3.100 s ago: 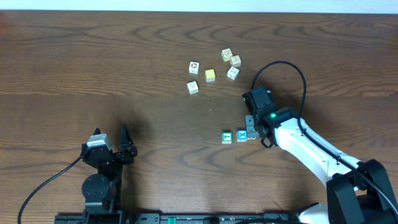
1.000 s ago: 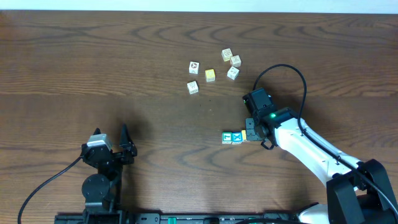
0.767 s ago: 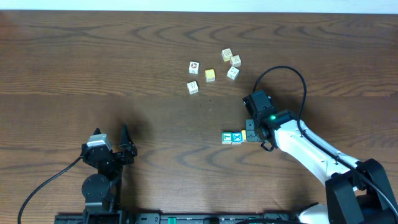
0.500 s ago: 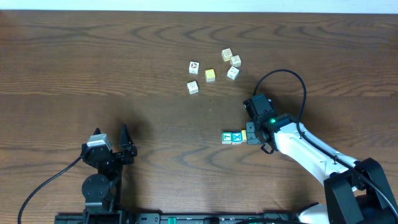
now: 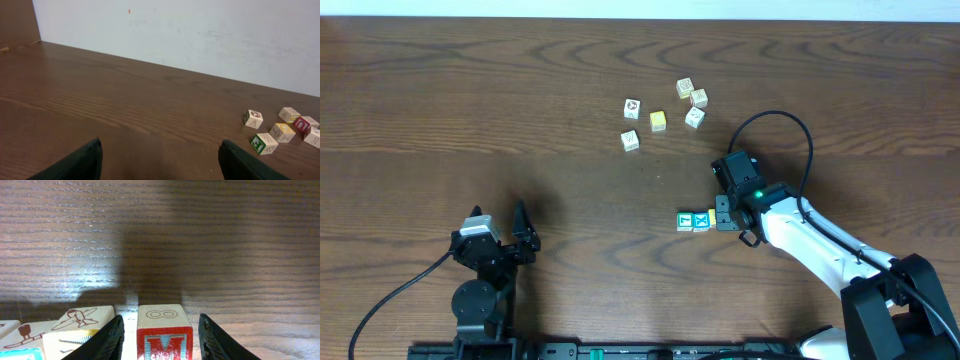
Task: Lift 4 blocks
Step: 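Lower the red M block beside the row and open the gripper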
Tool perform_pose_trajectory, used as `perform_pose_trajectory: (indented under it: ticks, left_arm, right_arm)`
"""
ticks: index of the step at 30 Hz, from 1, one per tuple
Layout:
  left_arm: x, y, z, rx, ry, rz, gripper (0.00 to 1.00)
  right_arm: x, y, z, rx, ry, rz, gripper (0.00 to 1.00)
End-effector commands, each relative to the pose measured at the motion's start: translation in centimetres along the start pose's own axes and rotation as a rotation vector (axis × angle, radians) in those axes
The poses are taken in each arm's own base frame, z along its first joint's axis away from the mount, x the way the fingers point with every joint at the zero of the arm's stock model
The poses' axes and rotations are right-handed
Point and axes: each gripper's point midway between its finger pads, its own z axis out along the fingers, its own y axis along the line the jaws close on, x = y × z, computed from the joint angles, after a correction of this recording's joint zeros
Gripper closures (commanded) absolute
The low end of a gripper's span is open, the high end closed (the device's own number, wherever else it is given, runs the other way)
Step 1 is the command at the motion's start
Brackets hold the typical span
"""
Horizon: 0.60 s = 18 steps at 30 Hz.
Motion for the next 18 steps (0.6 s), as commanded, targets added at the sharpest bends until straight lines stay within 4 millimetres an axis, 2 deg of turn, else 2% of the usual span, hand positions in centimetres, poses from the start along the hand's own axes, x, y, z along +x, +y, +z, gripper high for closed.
perform_pose_trajectory:
  ticks: [1, 14, 18]
  left_arm:
    - [1.7, 0.4, 0.1, -0.016, 0.053, 0.004, 0.25]
    - [1.7, 0.4, 0.1, -0.016, 0.053, 0.004, 0.25]
    - [1.7, 0.4, 0.1, -0.016, 0.053, 0.004, 0.25]
  right_arm:
    - [-0.1, -0.4, 0.2, 0.02, -0.009, 0.01, 0.54]
    - [-1.8, -2.3, 0.1, 0.031, -0.029, 0.085, 0.56]
    - [-2.9, -1.6, -0.4, -0.012, -0.046, 0.029, 0.59]
